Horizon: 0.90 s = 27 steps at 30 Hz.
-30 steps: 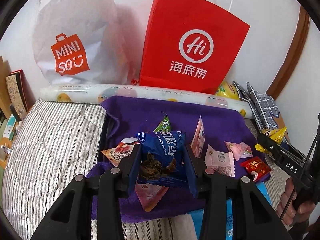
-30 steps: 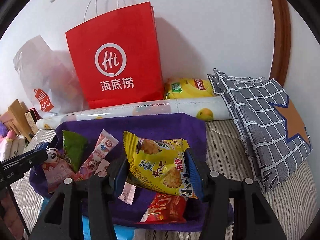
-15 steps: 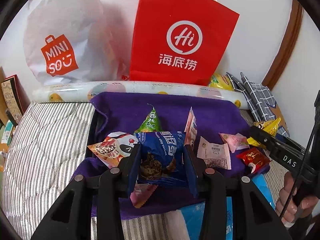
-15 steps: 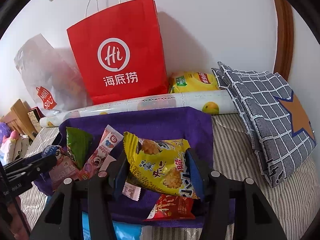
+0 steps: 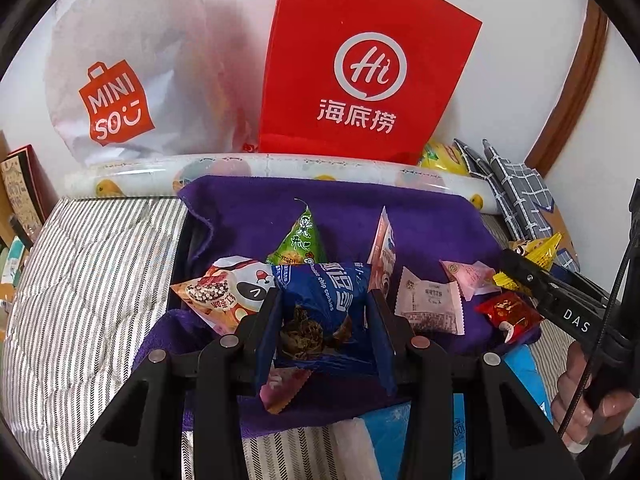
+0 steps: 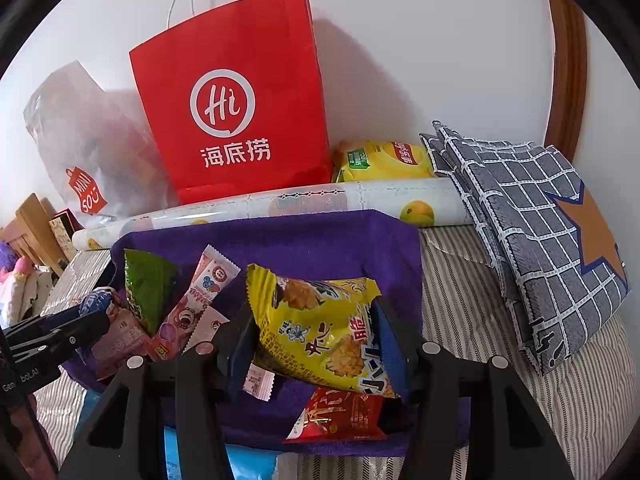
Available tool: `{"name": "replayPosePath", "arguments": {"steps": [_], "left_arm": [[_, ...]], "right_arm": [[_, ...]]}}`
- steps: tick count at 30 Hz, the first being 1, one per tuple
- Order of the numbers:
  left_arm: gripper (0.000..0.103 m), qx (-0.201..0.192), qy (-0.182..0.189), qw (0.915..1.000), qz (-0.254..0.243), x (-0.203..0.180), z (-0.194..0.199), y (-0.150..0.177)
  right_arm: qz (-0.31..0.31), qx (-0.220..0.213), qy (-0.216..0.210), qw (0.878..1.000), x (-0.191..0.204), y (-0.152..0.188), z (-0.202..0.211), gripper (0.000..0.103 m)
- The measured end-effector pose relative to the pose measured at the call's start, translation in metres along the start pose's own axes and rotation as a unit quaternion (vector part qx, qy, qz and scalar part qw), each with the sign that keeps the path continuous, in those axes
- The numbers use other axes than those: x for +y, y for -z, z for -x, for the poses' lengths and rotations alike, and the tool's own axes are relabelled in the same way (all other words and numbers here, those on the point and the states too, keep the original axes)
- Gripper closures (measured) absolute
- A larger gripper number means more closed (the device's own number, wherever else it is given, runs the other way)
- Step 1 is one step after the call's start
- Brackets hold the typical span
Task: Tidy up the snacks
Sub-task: 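Open both tools to release the packets and lift away from the towel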
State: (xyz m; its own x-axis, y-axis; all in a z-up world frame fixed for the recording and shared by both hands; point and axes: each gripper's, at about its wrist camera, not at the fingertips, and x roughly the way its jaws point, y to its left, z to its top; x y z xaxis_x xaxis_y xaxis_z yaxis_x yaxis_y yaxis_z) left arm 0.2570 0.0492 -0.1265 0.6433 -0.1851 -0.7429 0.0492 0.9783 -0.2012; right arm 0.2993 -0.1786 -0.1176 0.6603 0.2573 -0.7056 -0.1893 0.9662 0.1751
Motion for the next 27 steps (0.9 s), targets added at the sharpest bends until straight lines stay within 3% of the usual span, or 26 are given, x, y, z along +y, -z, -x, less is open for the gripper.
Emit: {"name": "replayPosePath", "arguments": {"steps": [19,27], "left_arm": [[0.060,0.005,0.017,0.9997,0.014,0.004,-0.003,0.000],[0.059,0.032,0.050,0.9974,0.042,0.009,-0.015,0.001]], "right_arm": [[-0.013,0.006,-0.010,1.000,-0.003,-0.001,0.001,0.043],[-0.019,0.004,-0.017,1.000,-0.004,-0.002,0.004,0.043]]}}
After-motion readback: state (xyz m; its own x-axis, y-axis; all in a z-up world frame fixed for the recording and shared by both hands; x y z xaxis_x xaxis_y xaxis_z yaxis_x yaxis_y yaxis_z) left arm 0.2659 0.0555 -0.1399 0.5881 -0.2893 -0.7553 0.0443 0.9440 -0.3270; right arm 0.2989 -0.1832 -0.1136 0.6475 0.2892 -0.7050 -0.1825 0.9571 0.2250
